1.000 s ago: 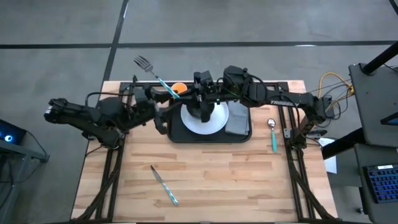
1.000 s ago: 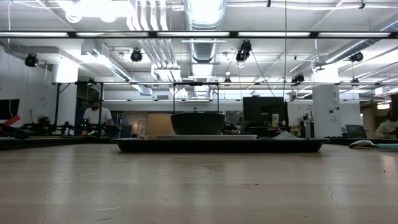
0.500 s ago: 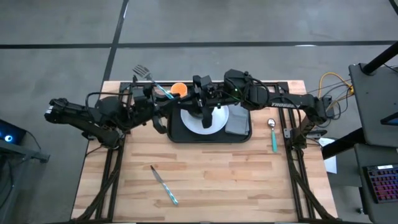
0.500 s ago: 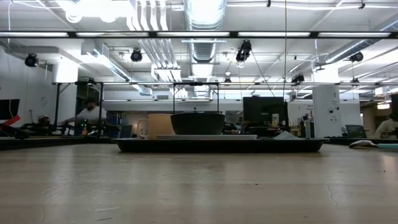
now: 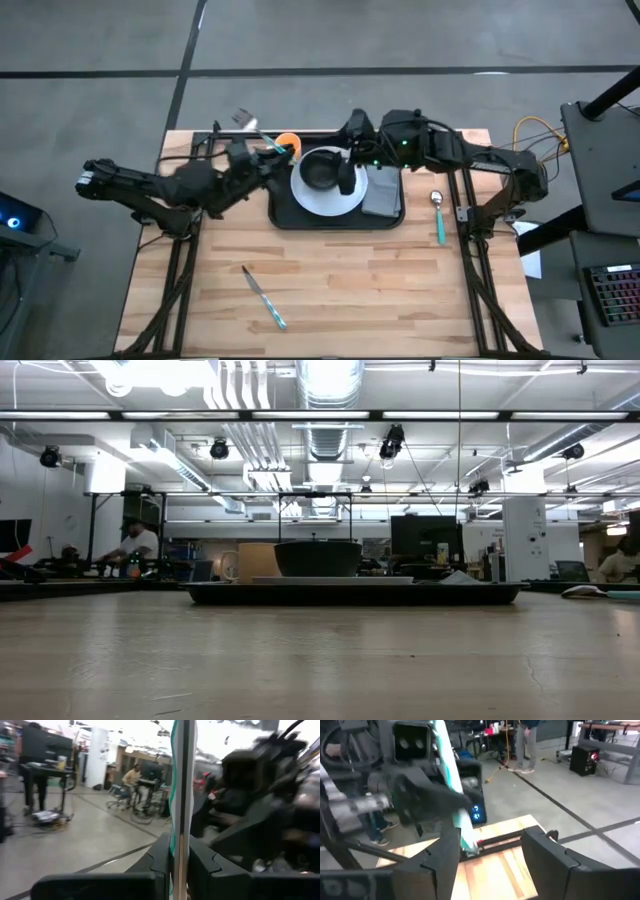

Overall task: Set up tray
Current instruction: Put the blue fork on top of the gray napkin on the black tray

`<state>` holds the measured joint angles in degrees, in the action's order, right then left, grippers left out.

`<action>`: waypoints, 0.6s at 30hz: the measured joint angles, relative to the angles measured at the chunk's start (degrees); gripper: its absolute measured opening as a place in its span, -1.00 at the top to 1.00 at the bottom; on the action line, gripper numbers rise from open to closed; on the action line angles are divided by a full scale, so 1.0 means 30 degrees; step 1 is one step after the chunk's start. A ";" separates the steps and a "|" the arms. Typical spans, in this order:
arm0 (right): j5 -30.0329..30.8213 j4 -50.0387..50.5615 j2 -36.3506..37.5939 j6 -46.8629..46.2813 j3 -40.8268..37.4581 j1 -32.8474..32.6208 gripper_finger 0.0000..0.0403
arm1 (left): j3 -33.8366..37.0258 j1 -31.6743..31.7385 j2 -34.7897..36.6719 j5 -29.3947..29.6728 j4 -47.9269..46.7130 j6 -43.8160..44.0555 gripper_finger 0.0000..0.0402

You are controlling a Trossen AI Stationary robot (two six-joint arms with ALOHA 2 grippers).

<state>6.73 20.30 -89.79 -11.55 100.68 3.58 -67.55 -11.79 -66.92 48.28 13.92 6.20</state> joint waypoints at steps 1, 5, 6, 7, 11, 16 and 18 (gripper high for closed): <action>0.0141 -0.0275 -0.0112 -0.0002 -0.0005 -0.0009 0.00 | 0.0000 0.0104 -0.0258 0.0036 0.0100 0.0086 0.92; 0.0291 -0.0841 -0.0462 0.0204 -0.0036 0.0030 0.02 | -0.0242 0.0335 -0.1063 0.1185 0.0186 0.0093 0.92; 0.0345 -0.0864 -0.0484 0.0437 -0.0036 0.0042 0.03 | -0.0437 0.0334 -0.1296 0.1751 -0.0223 -0.0037 0.92; 0.0338 -0.0916 -0.0484 0.0519 -0.0036 0.0042 0.04 | -0.0684 0.0328 -0.1513 0.2060 -0.0809 -0.0301 0.92; 0.0304 -0.1121 -0.0448 0.0956 0.0003 0.0040 0.12 | -0.2242 0.0327 -0.2623 0.2228 -0.2564 -0.1516 0.92; 0.0265 -0.1050 -0.0438 0.0998 0.0007 0.0086 0.18 | -0.5485 0.0347 -0.4827 0.3368 -0.6811 -0.1932 0.92; 0.0201 -0.1074 -0.0296 0.0992 0.0052 0.0071 0.20 | -0.6897 0.0415 -0.5539 0.3426 -0.8559 -0.1979 0.92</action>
<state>7.34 17.08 -90.68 -8.57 100.84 3.79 -88.24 -10.55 -83.54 58.56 -11.76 0.26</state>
